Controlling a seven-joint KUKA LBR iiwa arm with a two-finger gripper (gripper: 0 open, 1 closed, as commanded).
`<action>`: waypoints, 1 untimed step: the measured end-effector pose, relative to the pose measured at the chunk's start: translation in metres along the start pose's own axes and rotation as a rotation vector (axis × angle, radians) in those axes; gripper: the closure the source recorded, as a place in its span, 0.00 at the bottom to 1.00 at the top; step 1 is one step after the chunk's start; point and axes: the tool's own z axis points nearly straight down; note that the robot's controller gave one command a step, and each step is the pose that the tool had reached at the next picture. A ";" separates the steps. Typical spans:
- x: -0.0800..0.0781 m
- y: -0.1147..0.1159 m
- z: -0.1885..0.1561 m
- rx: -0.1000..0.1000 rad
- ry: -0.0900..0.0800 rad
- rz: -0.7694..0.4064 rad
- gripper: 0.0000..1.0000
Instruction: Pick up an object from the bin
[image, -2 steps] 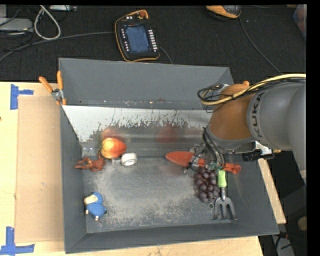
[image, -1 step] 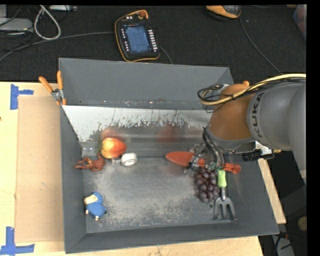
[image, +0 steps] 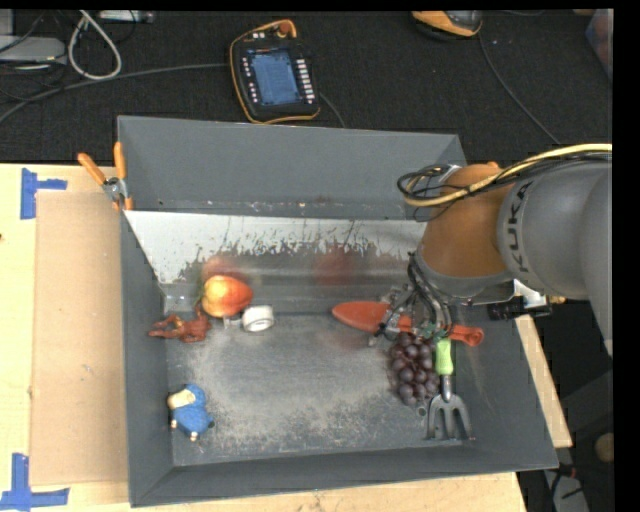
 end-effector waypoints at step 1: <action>0.002 0.000 -0.030 0.001 0.009 -0.001 1.00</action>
Offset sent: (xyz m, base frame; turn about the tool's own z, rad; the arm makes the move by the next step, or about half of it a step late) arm -0.0016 0.0004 0.1129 -0.0005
